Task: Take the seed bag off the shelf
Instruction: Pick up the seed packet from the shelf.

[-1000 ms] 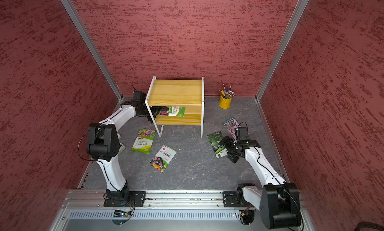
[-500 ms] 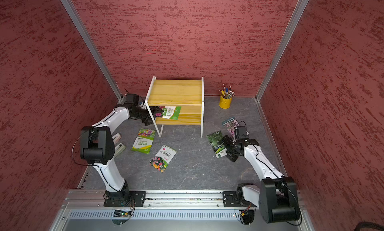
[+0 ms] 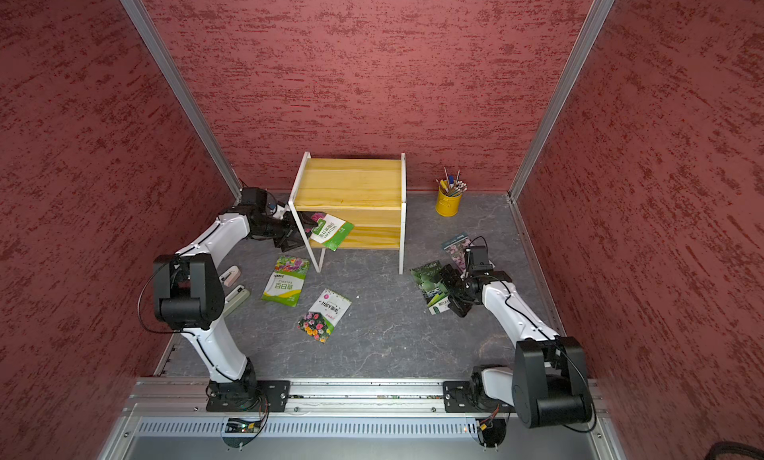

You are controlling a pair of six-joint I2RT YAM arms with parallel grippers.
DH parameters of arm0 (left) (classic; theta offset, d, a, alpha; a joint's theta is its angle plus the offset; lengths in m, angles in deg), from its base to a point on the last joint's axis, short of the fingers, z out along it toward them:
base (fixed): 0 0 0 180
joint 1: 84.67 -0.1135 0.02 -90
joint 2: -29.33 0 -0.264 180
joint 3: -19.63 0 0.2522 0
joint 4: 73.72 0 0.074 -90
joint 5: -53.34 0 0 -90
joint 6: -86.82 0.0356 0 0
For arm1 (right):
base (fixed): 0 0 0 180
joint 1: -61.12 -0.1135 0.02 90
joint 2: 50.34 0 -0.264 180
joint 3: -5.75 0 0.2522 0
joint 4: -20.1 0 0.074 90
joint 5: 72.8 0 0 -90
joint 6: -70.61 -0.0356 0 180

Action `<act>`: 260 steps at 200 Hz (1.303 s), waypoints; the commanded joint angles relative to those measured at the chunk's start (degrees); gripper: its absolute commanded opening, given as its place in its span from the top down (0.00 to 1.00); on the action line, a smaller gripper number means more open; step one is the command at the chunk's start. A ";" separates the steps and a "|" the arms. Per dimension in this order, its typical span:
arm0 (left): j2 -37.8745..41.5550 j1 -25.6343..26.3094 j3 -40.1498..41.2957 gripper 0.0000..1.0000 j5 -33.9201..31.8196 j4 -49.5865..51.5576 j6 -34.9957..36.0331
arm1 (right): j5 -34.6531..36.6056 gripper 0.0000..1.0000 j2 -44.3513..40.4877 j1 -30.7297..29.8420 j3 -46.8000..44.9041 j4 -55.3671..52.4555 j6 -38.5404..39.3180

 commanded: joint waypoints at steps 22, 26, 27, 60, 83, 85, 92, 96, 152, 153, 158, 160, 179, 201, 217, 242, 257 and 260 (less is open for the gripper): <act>1.99 -0.20 -0.10 0.20 0.52 0.70 0.99 | -0.62 0.02 0.83 -0.82 1.35 1.34 -0.08; 2.11 -0.22 -0.18 0.21 0.62 0.68 0.91 | -0.58 0.02 0.86 -0.79 1.33 1.33 -0.19; 2.13 -0.24 -0.19 0.22 0.67 0.64 0.91 | -0.57 0.02 0.86 -0.76 1.34 1.33 -0.15; 2.66 -1.00 0.37 0.43 2.88 -1.15 -0.27 | -0.61 0.02 1.33 -1.17 1.18 1.84 -0.33; 2.86 -1.55 1.06 0.54 4.44 -3.33 -1.59 | -0.48 0.02 1.80 -1.48 1.31 2.04 -0.55; 2.86 -1.62 1.05 0.55 4.49 -3.36 -1.63 | -0.54 0.02 1.78 -1.45 1.34 2.03 -0.60; 2.94 -1.69 1.00 0.57 4.67 -3.49 -1.65 | -0.54 0.02 1.99 -1.54 1.33 2.25 -0.64; 3.02 -1.75 0.95 0.58 4.75 -3.61 -1.75 | -0.49 0.02 2.08 -1.63 1.41 2.29 -0.73; 4.96 -2.91 -0.29 0.71 4.24 -0.59 -0.42 | -0.36 0.02 2.79 -2.45 2.05 2.74 -1.33; 5.01 -2.91 -0.33 0.72 4.24 -0.48 -0.38 | -0.37 0.02 2.79 -2.47 2.05 2.82 -1.38; 5.12 -3.05 -0.36 0.72 4.24 -0.19 -0.14 | -0.30 0.02 2.86 -2.49 1.95 2.91 -1.43; 5.18 -3.09 -0.49 0.73 4.24 -0.09 -0.06 | -0.34 0.02 2.87 -2.49 1.96 3.02 -1.37; 5.69 -3.60 -0.55 0.78 4.24 0.80 0.58 | -0.38 0.02 3.11 -2.71 1.77 3.42 -1.59; 6.26 -4.07 -0.40 0.88 4.29 1.24 0.96 | -0.50 0.02 3.06 -2.98 1.38 3.78 -1.87; 6.68 -4.22 -0.67 1.00 4.28 1.73 1.22 | -0.53 0.02 2.80 -3.06 1.12 3.76 -1.87; 7.57 -4.90 -0.91 1.00 4.63 2.09 0.92 | -0.43 0.02 1.88 -3.19 0.88 3.61 -2.03; 8.44 -5.68 -1.05 1.00 4.73 2.14 0.55 | -0.31 0.02 1.27 -3.17 0.88 3.38 -2.00; 8.63 -5.91 -1.05 1.00 4.74 2.23 0.45 | -0.25 0.02 1.15 -3.19 0.98 3.34 -2.03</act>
